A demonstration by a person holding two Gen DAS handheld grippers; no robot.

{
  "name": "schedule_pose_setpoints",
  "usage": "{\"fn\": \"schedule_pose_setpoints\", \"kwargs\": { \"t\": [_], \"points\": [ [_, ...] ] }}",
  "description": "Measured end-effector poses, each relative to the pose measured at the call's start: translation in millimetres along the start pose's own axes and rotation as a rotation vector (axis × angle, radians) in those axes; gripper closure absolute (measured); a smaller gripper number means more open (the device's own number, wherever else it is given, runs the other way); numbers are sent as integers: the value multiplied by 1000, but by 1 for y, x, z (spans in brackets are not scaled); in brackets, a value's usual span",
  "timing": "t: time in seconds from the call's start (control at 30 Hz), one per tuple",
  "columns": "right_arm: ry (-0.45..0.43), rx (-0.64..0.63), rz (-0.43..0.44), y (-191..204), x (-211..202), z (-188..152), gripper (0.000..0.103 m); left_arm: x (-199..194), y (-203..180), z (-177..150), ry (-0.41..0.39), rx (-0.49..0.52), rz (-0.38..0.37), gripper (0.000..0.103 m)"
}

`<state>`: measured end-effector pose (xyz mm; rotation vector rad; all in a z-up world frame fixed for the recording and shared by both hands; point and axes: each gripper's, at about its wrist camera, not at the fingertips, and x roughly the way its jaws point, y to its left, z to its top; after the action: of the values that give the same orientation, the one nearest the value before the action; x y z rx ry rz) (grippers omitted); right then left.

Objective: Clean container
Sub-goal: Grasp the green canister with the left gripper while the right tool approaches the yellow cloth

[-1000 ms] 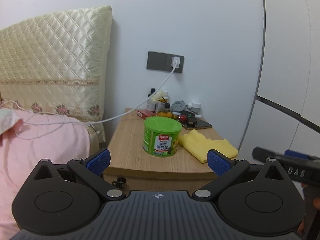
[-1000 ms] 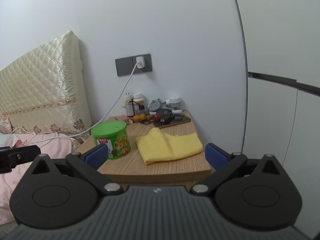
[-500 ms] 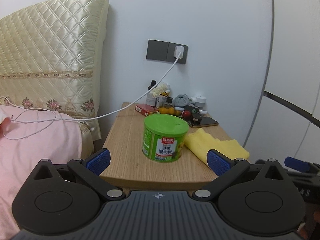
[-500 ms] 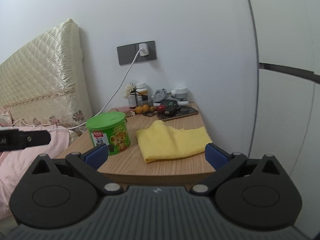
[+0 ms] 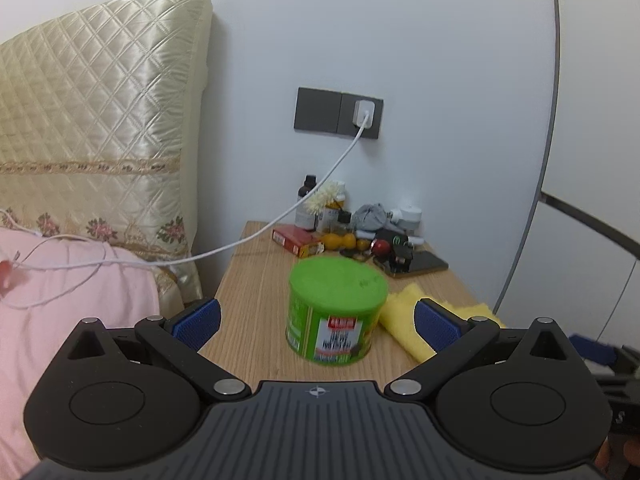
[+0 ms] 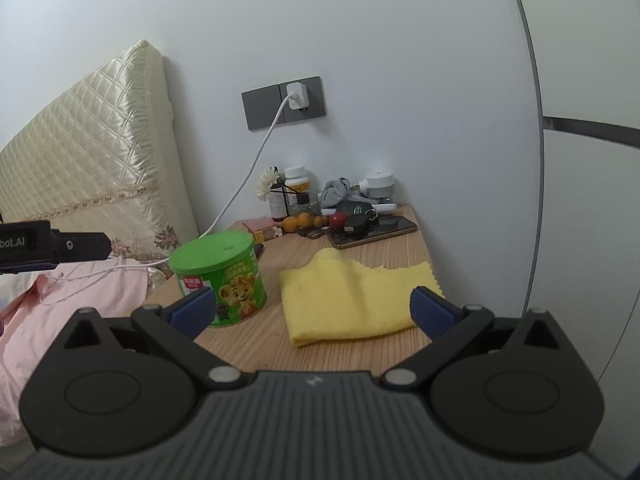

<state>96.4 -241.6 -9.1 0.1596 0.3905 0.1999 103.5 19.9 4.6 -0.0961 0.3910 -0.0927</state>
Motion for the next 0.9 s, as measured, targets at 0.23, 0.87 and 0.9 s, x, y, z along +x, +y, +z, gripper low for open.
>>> {"fn": "schedule_pose_setpoints", "kwargs": {
  "t": [0.23, 0.87, 0.9],
  "points": [
    [20, 6, 16, -10, 23, 1, 0, 53, 18, 19, 11, -88, -27, 4],
    [23, 27, 31, -27, 50, -1, 0, 161, 45, 8, 180, -264, -73, 26],
    [18, 32, 24, -29, 48, -1, 0, 163, 46, 8, 180, -274, -78, 27]
  ]
}}
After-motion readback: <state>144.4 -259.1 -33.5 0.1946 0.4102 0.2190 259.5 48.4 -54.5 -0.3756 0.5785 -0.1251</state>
